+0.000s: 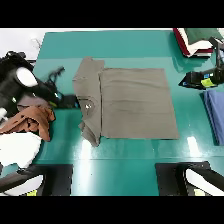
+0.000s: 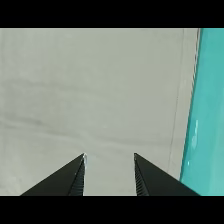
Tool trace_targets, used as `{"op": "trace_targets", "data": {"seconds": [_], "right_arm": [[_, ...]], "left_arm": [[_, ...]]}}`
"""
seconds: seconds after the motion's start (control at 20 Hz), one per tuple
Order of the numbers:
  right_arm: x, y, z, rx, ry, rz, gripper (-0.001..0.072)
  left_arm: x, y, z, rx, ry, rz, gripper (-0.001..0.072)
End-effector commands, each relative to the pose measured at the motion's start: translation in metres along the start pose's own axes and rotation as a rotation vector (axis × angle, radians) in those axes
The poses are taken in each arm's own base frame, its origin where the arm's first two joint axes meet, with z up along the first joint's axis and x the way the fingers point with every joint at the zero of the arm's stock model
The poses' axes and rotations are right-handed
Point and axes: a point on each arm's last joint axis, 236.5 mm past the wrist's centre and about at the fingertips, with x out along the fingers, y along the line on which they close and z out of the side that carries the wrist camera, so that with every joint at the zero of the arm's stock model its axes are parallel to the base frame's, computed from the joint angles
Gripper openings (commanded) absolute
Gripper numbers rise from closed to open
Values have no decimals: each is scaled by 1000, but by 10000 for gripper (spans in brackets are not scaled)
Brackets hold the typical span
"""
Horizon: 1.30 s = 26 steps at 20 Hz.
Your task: Fold the shirts.
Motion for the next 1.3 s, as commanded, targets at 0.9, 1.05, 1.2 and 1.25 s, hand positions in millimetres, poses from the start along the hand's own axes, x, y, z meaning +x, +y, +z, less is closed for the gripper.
{"op": "trace_targets", "data": {"seconds": [0.9,1.05,1.2,1.25], "right_arm": [[-7,5,-25,17,-6,22,353],[-7,5,-27,17,2,22,353],[-7,5,-27,16,4,22,353],[-7,5,-27,16,3,22,353]], "left_arm": [[65,-50,-27,-30,-93,-89,24],[3,-13,11,-18,-211,-20,24],[-71,49,36,-29,-356,175,24],[-85,68,36,-43,-374,225,24]]}}
